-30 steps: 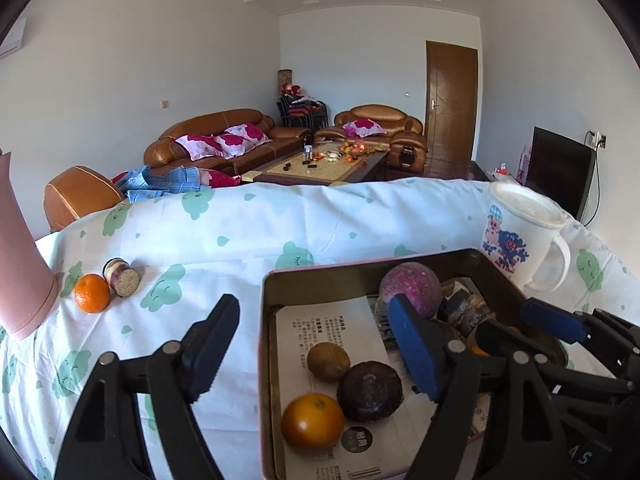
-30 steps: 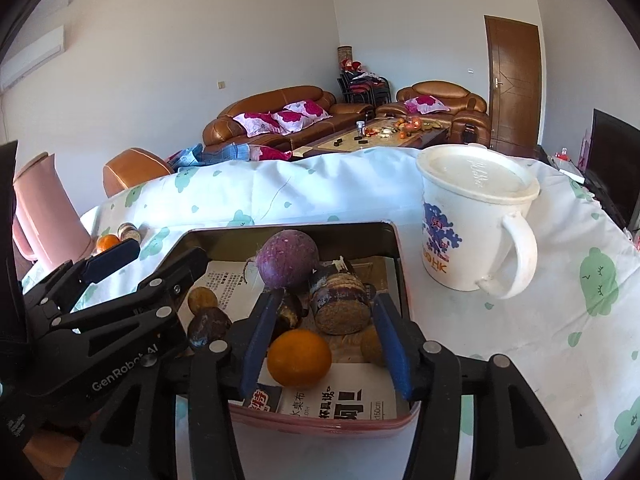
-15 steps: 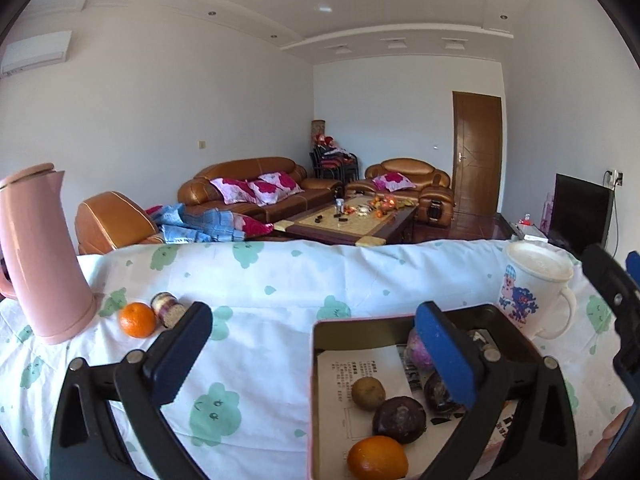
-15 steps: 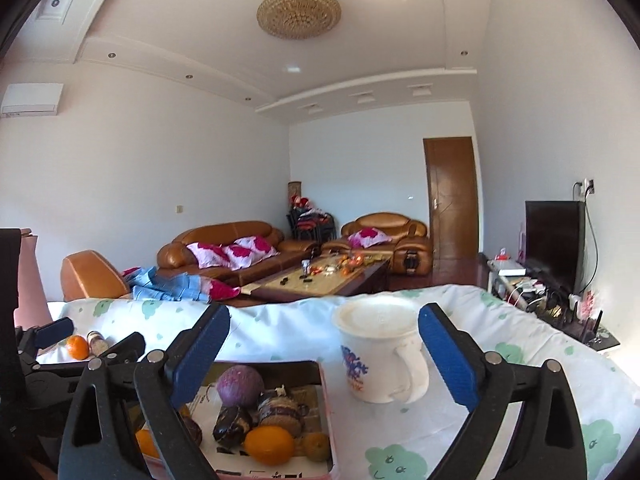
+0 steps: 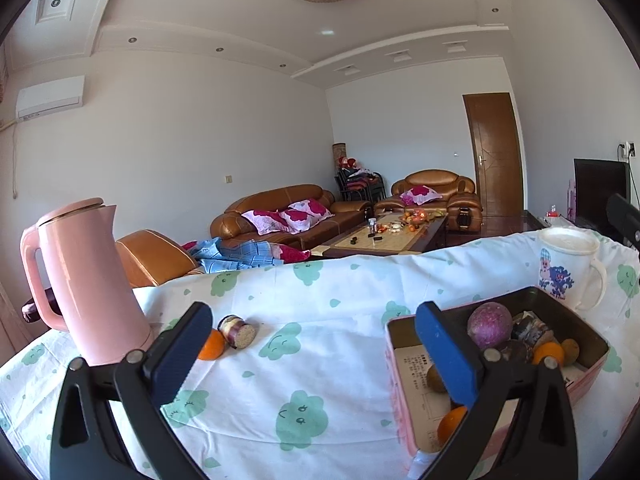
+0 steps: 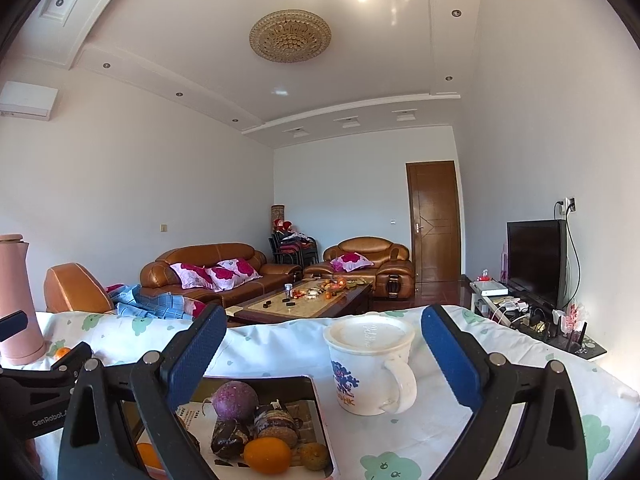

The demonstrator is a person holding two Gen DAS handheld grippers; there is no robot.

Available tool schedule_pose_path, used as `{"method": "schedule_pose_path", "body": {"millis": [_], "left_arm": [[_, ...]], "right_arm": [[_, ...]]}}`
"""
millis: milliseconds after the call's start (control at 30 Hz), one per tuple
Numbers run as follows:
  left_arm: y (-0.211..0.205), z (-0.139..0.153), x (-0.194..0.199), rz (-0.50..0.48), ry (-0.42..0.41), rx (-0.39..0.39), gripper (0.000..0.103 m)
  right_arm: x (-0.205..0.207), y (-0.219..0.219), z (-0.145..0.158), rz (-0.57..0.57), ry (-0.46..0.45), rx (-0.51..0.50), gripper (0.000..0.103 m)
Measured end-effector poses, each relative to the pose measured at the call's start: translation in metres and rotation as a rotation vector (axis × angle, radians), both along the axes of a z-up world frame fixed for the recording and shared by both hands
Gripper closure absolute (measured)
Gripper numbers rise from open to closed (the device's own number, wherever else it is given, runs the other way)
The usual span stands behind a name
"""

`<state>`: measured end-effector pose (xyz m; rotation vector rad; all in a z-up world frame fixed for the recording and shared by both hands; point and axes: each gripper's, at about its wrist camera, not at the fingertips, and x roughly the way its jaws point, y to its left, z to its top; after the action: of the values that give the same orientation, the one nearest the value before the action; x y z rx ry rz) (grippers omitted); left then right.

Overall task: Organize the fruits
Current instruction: 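Move both open tools back toward the last orange and the striped can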

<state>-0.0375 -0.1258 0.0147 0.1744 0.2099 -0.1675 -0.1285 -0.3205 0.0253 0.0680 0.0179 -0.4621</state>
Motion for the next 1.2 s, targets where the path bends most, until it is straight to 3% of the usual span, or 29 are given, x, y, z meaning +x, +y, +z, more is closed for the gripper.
{"method": "schedule_pose_path", "body": {"millis": [133, 233, 533, 833, 1067, 1200], "left_arm": [[0.013, -0.001, 0.005, 0.001, -0.015, 0.047, 0.0], [0.027, -0.002, 0.013, -0.004, 0.01, 0.039, 0.0], [0.072, -0.004, 0.037, 0.026, 0.035, 0.043, 0.0], [0.129, -0.005, 0.064, 0.081, 0.066, 0.0, 0.0], [0.179, -0.008, 0.084, 0.172, 0.143, -0.144, 0.0], [0.184, -0.013, 0.094, 0.257, 0.167, -0.041, 0.0]], "right_arm": [[0.009, 0.008, -0.002, -0.008, 0.041, -0.002, 0.004], [0.013, 0.014, -0.002, -0.021, 0.063, 0.01, 0.004], [0.043, 0.046, -0.011, 0.013, 0.13, 0.171, 0.004], [0.083, 0.121, -0.011, 0.121, 0.162, 0.136, 0.004], [0.126, 0.168, -0.017, 0.226, 0.237, 0.101, 0.004], [0.152, 0.194, -0.02, 0.279, 0.282, 0.044, 0.004]]}}
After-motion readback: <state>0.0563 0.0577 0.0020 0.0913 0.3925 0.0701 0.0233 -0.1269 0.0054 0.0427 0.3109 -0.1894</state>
